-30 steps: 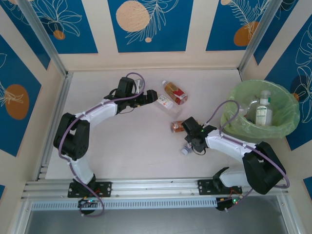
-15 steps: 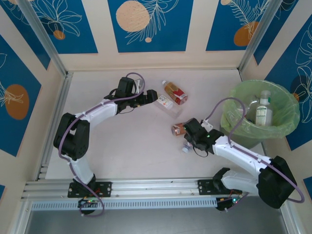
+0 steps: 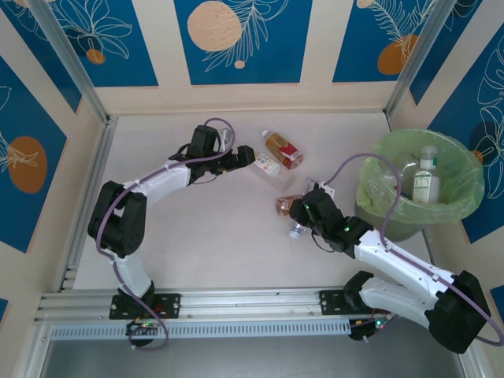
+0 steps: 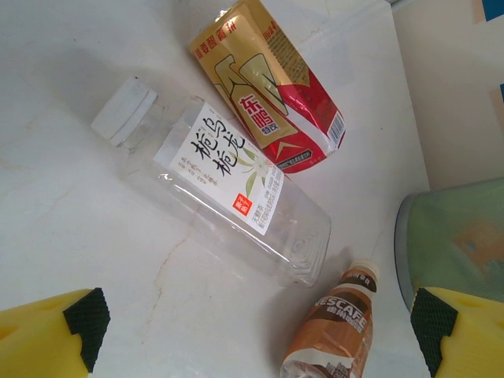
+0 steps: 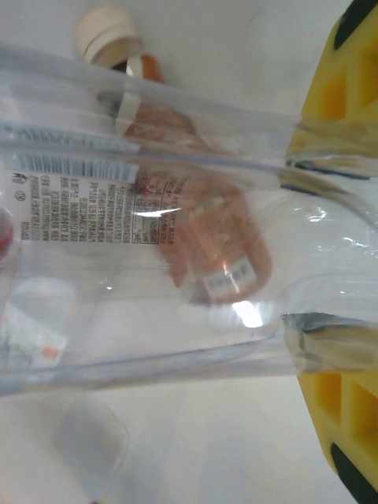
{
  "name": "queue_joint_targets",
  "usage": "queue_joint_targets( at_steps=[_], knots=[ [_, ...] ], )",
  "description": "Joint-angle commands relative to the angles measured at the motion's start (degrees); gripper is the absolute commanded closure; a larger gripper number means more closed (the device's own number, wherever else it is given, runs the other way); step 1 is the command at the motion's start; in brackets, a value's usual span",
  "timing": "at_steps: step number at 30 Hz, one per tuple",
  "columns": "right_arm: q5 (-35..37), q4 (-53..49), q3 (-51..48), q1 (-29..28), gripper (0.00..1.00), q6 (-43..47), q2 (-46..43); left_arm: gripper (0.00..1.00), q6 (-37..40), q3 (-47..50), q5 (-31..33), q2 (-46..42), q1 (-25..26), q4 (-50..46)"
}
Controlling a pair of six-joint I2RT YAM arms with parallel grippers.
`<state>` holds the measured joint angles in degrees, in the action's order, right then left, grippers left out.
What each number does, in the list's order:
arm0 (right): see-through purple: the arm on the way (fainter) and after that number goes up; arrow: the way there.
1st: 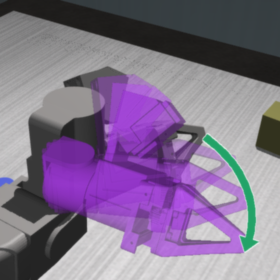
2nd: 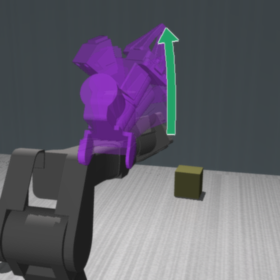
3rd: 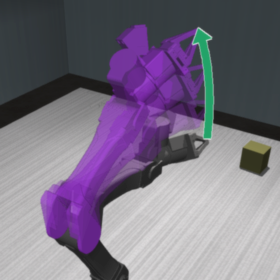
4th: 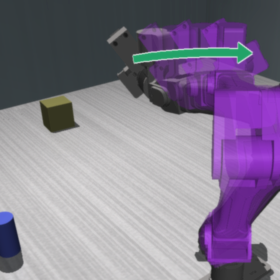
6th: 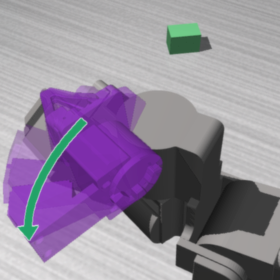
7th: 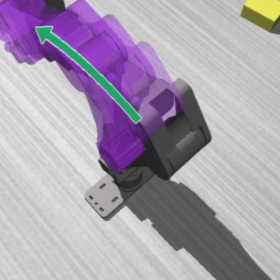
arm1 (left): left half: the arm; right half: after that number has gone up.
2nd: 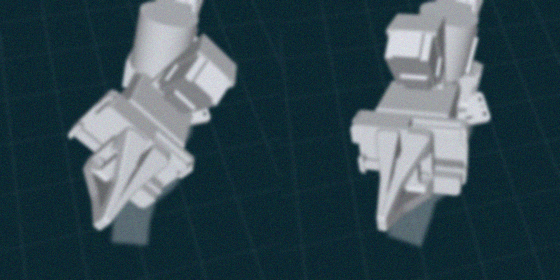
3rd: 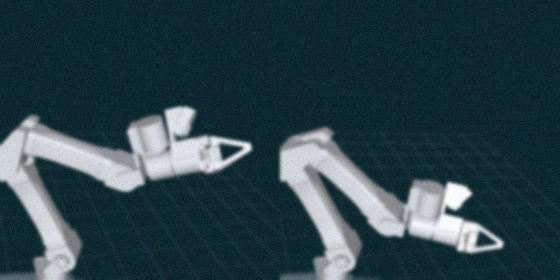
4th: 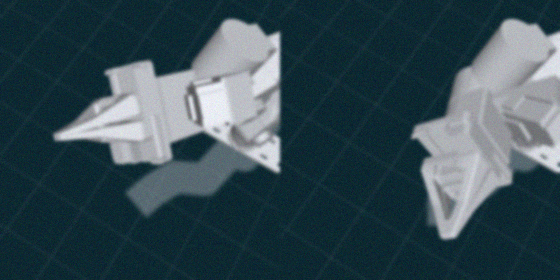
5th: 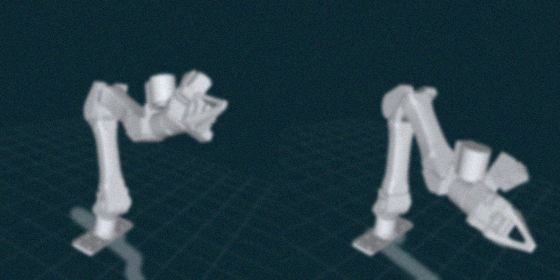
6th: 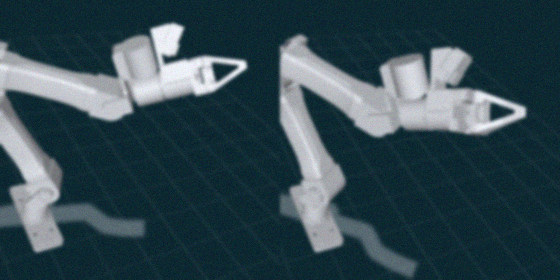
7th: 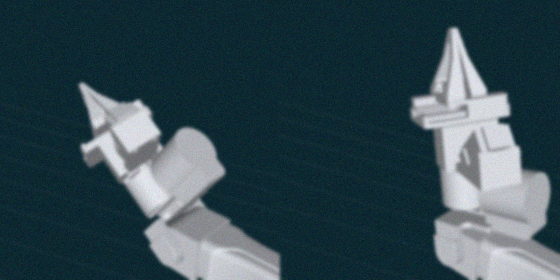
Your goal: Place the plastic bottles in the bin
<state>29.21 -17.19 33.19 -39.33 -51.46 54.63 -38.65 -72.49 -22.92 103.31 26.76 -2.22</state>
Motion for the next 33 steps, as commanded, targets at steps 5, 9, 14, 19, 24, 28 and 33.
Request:
queue_joint_targets(
  at_steps=[5, 9, 14, 19, 24, 28, 33],
  knots=[
    [-2.67, 7.34, 1.05, 0.51, 0.67, 7.16, -0.77, 0.0, -1.07, -0.98, -2.1, 1.02, 0.39, 1.43],
    [-4.02, 8.88, 3.32, 2.23, 0.68, 10.98, -0.77, 0.0, -1.25, -1.11, -2.56, 1.02, 0.45, 1.43],
    [-6.64, 9.81, 7.16, 4.96, 0.68, 16.29, -0.42, 0.0, -1.93, -1.08, -3.05, 1.1, 0.51, 2.37],
    [-11.2, 8.64, 12.6, 8.21, 0.67, 20.71, 0.69, 0.0, -1.91, -1.67, -3.4, 1.28, 0.92, 2.34],
    [-18.62, 5.84, 17.7, 11.22, 0.66, 25.16, 2.81, 0.0, -1.28, -2.49, -2.43, 1.63, 1.4, 0.71],
    [-18.33, 1.14, 22.53, 12.44, 0.66, 27.55, 3.91, 0.0, 6.55, -6.99, 5.4, 0.94, 5.06, -8.44],
    [-18.05, -5.01, 28.67, 14.78, 0.67, 28.5, 3.68, 0.0, 8.14, -7.57, 7.4, 0.4, 6.63, -8.71]
  ],
)
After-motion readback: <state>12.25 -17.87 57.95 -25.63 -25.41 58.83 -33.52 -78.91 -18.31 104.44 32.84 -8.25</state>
